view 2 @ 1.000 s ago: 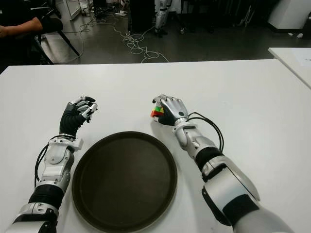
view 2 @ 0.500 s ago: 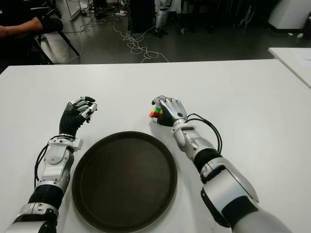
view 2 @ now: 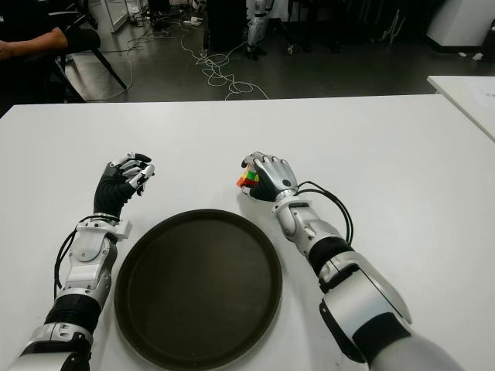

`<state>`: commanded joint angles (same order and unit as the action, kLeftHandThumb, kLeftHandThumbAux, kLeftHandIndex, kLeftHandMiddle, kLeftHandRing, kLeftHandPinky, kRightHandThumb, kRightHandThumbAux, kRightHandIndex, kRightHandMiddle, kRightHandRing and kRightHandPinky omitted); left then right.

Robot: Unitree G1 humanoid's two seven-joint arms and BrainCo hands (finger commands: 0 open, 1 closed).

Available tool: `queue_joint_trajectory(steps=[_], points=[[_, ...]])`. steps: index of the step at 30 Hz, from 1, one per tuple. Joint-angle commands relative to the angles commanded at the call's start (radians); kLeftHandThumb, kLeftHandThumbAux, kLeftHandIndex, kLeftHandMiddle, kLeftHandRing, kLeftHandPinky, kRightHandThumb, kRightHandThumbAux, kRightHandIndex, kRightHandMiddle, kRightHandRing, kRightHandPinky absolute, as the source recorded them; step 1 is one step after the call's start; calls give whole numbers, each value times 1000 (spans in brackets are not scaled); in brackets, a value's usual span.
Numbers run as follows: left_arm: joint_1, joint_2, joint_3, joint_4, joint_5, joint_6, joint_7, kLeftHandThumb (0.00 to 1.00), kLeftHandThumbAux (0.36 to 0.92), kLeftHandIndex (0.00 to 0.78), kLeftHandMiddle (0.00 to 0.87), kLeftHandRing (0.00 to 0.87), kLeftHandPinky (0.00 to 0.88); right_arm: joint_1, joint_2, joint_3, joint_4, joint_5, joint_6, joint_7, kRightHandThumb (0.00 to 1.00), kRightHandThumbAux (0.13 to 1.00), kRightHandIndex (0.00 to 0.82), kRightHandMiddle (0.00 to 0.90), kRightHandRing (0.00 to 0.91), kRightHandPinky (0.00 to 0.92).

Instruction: Pick up the Rubik's Cube and put it in the plate

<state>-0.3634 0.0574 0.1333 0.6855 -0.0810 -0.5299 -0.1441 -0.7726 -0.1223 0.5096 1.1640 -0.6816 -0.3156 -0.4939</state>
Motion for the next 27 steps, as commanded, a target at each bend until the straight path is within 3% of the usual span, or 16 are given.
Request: queue_joint_trajectory(steps=[9, 12, 20, 27], points=[[2, -3, -3, -4, 9, -3, 10, 846, 657, 422, 573, 743, 779, 7, -26, -21, -59, 5, -36, 1, 695, 734, 414, 421, 431, 460], [-2, -1, -4, 9, 21, -8, 24, 846, 658, 422, 573, 739, 775, 53, -81, -33, -208, -3, -77, -7, 694, 734, 414, 416, 423, 449], [-5, 0, -6, 15, 17, -15, 20, 846, 659, 421, 578, 742, 777, 173, -177, -67, -530, -31, -142, -29, 698, 733, 415, 457, 487, 532], [-10, -2, -6, 18, 10, -14, 14, 846, 659, 421, 581, 751, 788, 219, -213, -93, -651, -44, -160, -28, 700, 733, 416, 509, 564, 623]])
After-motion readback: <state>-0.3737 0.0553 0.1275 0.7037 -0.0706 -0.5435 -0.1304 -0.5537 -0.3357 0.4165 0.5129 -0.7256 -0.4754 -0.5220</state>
